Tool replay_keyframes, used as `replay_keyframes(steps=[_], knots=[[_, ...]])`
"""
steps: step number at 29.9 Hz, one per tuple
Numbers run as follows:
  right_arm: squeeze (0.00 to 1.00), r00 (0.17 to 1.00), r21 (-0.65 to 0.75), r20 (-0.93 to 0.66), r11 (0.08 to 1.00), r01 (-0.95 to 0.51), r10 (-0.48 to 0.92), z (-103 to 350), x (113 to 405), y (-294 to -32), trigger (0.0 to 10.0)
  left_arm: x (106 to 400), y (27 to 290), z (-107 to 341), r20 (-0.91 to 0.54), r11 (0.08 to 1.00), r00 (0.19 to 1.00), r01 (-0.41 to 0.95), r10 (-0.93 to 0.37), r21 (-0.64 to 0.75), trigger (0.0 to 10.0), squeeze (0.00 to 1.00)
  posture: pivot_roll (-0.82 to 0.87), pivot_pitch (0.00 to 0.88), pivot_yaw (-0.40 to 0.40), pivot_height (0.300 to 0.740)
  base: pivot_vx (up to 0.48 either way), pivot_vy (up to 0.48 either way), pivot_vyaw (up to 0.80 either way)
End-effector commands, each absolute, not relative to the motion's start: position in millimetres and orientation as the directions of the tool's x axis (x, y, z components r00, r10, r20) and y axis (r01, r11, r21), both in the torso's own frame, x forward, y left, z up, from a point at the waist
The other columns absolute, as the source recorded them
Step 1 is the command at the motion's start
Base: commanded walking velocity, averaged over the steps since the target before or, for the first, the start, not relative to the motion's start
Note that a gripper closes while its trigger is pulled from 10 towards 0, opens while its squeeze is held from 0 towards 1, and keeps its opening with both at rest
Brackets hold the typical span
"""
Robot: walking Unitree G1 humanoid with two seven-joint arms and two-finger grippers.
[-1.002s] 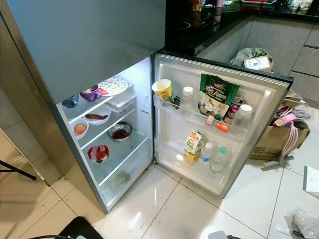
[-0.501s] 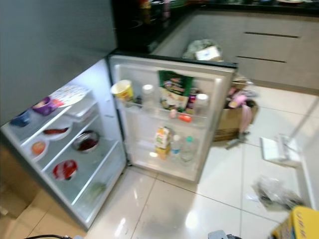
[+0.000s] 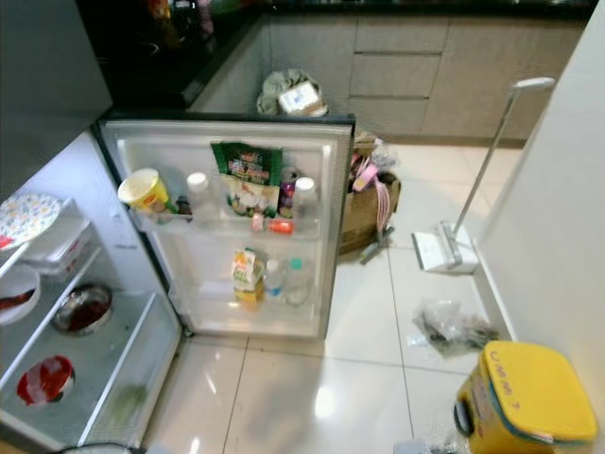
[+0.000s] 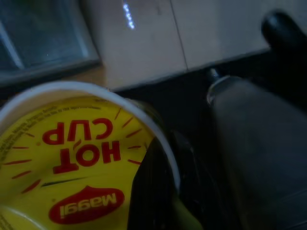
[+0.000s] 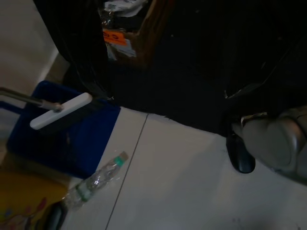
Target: Restocking fridge
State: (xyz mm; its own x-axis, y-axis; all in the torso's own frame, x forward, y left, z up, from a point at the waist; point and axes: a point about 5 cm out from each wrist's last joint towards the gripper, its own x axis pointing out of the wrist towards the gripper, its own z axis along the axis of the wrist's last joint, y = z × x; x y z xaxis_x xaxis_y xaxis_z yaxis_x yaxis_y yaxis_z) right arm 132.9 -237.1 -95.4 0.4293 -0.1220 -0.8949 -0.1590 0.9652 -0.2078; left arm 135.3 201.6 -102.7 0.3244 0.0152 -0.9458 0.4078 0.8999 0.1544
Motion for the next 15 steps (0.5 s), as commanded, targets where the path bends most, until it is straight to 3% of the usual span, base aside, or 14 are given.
replay_keyframes(steps=[1, 15], knots=[[0.00, 0.414, -0.189, -0.904, 0.969, -0.161, -0.108, -98.3, 127.9, -232.3, 10.0, 122.1, 201.8, -106.9, -0.960, 0.903, 0.279, 0.407, 0.019, 0.137, 10.0, 0.00, -0.03, 0.000, 0.013, 0.740, 0.000, 0.000, -0.79], [0.00, 0.415, -0.195, -0.903, 0.967, -0.166, -0.111, -98.1, 127.6, -233.1, 10.0, 122.5, 202.6, -106.7, -0.959, 0.898, 0.284, 0.415, 0.026, 0.147, 10.0, 0.00, -0.03, 0.000, 0.012, 0.740, 0.000, 0.000, -0.79]])
